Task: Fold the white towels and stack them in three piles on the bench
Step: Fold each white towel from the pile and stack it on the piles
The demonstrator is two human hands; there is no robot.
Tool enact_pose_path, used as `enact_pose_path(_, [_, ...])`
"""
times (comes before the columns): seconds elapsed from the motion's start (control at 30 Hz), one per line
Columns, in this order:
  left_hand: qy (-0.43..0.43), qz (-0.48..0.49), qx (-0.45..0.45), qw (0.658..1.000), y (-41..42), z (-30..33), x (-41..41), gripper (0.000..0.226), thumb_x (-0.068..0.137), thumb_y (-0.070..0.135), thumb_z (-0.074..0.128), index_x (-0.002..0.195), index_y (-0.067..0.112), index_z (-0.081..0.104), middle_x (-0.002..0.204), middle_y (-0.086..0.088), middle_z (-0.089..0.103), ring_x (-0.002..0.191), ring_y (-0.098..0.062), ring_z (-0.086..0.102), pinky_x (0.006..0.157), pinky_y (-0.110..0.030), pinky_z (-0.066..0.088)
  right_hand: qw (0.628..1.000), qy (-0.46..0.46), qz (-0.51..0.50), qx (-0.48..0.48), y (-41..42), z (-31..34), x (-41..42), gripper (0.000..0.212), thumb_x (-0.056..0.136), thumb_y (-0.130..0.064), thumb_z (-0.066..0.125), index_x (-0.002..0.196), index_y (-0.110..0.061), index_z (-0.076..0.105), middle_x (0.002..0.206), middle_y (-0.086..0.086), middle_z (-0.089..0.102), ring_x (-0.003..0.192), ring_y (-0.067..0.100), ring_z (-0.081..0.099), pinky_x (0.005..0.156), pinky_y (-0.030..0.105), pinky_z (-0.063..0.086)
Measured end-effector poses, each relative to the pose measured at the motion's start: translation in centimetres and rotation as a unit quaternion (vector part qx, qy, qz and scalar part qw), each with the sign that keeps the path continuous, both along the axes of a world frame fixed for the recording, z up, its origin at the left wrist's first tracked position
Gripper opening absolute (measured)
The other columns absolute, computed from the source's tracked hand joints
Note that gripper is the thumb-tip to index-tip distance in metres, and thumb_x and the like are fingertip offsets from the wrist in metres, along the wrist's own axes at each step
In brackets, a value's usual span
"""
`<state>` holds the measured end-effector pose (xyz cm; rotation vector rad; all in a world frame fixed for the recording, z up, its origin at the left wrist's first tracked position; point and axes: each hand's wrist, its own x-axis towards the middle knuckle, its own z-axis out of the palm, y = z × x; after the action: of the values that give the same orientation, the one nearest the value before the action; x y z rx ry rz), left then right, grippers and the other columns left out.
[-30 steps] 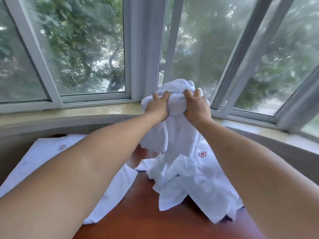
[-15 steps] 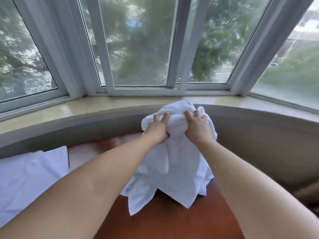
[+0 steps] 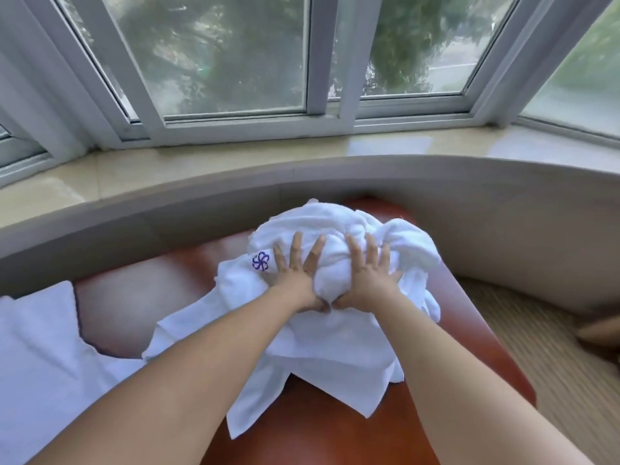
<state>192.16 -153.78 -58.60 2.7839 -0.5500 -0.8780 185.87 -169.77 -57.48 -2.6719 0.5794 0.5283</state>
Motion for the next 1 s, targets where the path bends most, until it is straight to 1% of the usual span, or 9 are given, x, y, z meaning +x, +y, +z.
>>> enact_pose_path(0.1, [-0.016,0.002,0.008,1.0,-1.7,-1.1,1.2,0.143,0.061,0.075,0.076,0.12,0.062,-0.053,0.145,0.011,-0.057,0.141,-0.044,-0.044,0.107,-0.084,0.004,1.0,-0.018,0.004,-0.005,-1.5,-1.2,1.4,0.141,0.057,-0.055,0.082,0.14,-0.061,-0.032,0.156,-0.018,-0.035,0.152,0.03,-0.029,0.114,0.075,0.012])
enact_pose_path(0.23, [-0.018,0.007,0.004,1.0,-2.7,-2.1,2.2,0.142,0.06,0.075,0.075,0.128,0.061,-0.05,0.146,0.01,-0.057,0.141,-0.044,-0.043,0.106,-0.083,0.002,1.0,-0.026,0.009,-0.003,-2.5,-1.9,2.4,0.138,0.058,-0.052,0.082,0.14,-0.061,-0.029,0.156,-0.019,-0.029,0.152,0.029,-0.025,0.115,0.072,0.011])
enact_pose_path(0.4, [-0.018,-0.005,0.007,1.0,-2.2,-1.9,1.4,0.14,0.063,0.075,0.073,0.129,0.06,-0.049,0.148,0.009,-0.055,0.143,-0.045,-0.04,0.108,-0.081,0.004,1.0,-0.03,0.005,-0.006,-2.0,-1.8,1.5,0.135,0.059,-0.056,0.081,0.145,-0.057,-0.023,0.158,-0.014,-0.026,0.152,0.03,-0.024,0.117,0.071,0.012])
enact_pose_path(0.53, [-0.036,-0.019,0.01,0.999,-0.9,-1.7,-1.0,0.137,0.066,0.076,0.071,0.131,0.058,-0.048,0.148,0.008,-0.055,0.144,-0.047,-0.037,0.111,-0.081,0.008,0.999,-0.036,0.011,-0.02,-0.8,-1.8,-1.0,0.132,0.06,-0.061,0.078,0.146,-0.054,-0.021,0.159,-0.012,-0.027,0.151,0.03,-0.026,0.118,0.07,0.008])
enact_pose_path(0.63, [-0.044,-0.039,0.02,0.998,0.3,-1.4,-2.6,0.141,0.065,0.075,0.074,0.131,0.057,-0.049,0.149,0.007,-0.055,0.145,-0.049,-0.034,0.11,-0.081,0.015,0.999,-0.029,0.022,-0.04,0.0,-1.5,-2.6,0.132,0.06,-0.064,0.077,0.146,-0.052,-0.022,0.158,-0.01,-0.029,0.15,0.03,-0.028,0.117,0.07,0.006])
enact_pose_path(0.77, [-0.02,-0.053,0.039,0.998,1.6,0.8,-3.6,0.145,0.064,0.071,0.079,0.13,0.059,-0.049,0.15,0.008,-0.054,0.148,-0.048,-0.03,0.108,-0.081,0.019,0.998,0.003,0.033,-0.052,0.9,0.2,-3.7,0.136,0.062,-0.06,0.081,0.148,-0.051,-0.024,0.16,-0.009,-0.031,0.15,0.033,-0.032,0.116,0.072,0.014])
enact_pose_path(0.83, [-0.009,-0.063,0.036,0.997,2.3,2.2,-3.9,0.142,0.064,0.071,0.079,0.131,0.061,-0.046,0.152,0.01,-0.051,0.149,-0.047,-0.026,0.11,-0.079,0.021,0.997,0.025,0.038,-0.062,1.2,1.4,-4.1,0.138,0.064,-0.061,0.082,0.149,-0.051,-0.026,0.161,-0.007,-0.032,0.15,0.035,-0.032,0.116,0.07,0.016])
enact_pose_path(0.9, [-0.009,-0.07,0.016,0.997,3.2,3.5,-4.2,0.135,0.068,0.069,0.077,0.136,0.064,-0.039,0.158,0.011,-0.044,0.152,-0.047,-0.019,0.111,-0.074,0.027,0.995,0.034,0.048,-0.085,1.5,2.8,-4.5,0.136,0.066,-0.063,0.082,0.151,-0.051,-0.024,0.164,-0.005,-0.028,0.153,0.037,-0.024,0.117,0.067,0.017])
enact_pose_path(1.0, [-0.034,-0.074,-0.006,0.997,4.7,5.4,-4.7,0.122,0.076,0.065,0.074,0.145,0.063,-0.027,0.166,0.008,-0.028,0.155,-0.045,-0.007,0.11,-0.066,0.036,0.994,0.008,0.049,-0.094,2.0,5.0,-5.0,0.124,0.073,-0.063,0.078,0.155,-0.051,-0.013,0.169,-0.001,-0.016,0.156,0.039,-0.011,0.12,0.063,0.017])
